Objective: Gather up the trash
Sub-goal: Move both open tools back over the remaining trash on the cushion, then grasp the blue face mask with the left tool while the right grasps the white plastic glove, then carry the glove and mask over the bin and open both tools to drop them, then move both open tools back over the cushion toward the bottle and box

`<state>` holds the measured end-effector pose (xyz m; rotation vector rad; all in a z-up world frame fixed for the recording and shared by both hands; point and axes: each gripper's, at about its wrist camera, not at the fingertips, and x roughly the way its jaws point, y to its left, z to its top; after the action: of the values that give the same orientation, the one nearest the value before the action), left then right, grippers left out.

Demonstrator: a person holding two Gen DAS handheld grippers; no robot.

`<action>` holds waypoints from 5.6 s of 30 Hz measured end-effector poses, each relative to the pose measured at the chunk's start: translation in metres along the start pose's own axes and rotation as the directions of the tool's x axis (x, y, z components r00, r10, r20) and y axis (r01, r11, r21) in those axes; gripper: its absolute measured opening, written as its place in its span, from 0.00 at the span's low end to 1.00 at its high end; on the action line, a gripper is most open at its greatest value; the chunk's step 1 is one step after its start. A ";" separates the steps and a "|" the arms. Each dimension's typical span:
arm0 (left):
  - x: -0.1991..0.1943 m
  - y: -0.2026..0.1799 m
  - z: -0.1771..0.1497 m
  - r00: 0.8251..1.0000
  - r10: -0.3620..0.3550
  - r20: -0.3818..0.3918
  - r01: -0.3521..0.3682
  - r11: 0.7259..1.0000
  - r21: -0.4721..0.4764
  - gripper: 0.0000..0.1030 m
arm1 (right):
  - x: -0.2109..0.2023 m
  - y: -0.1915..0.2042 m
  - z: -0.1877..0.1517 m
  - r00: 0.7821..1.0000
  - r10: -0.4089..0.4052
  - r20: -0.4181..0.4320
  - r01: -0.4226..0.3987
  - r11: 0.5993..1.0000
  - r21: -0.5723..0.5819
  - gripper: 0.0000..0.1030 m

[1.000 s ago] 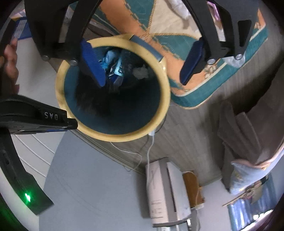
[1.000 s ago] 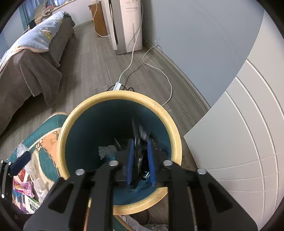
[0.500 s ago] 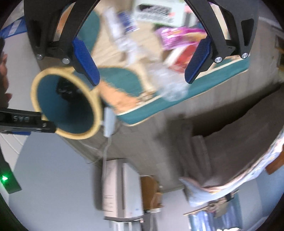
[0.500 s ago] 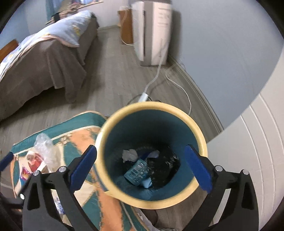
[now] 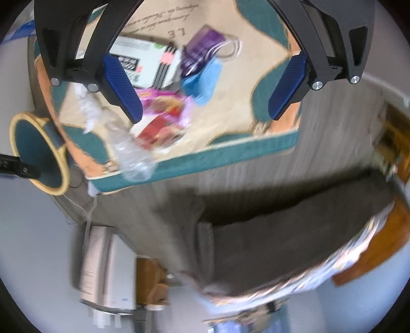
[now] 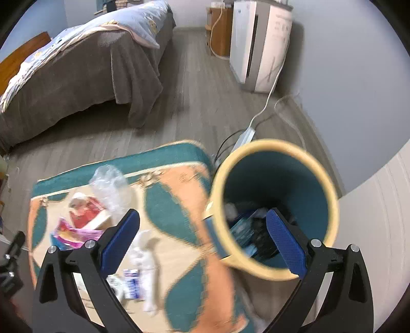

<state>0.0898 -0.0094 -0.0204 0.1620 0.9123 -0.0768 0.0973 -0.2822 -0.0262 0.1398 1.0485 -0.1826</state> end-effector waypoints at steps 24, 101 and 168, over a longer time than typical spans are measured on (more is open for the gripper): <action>0.038 0.048 -0.024 0.997 -0.025 -0.076 0.025 1.000 -0.006 0.95 | 0.052 0.055 -0.020 0.981 0.108 -0.159 -0.122 0.990 -0.077 0.94; 0.000 -0.072 -0.010 0.984 -0.176 0.034 0.165 0.963 0.214 0.06 | -0.022 -0.004 0.002 0.992 0.076 0.100 -0.067 0.993 -0.094 0.26; 0.021 -0.212 0.032 0.952 -0.306 0.032 0.280 0.905 0.322 0.90 | 0.006 -0.135 0.021 0.987 -0.105 0.119 0.086 0.984 0.157 0.94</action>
<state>0.0991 -0.2233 -0.0407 0.3143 0.8325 -0.5084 0.0891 -0.4184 -0.0248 0.2127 0.9144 -0.3546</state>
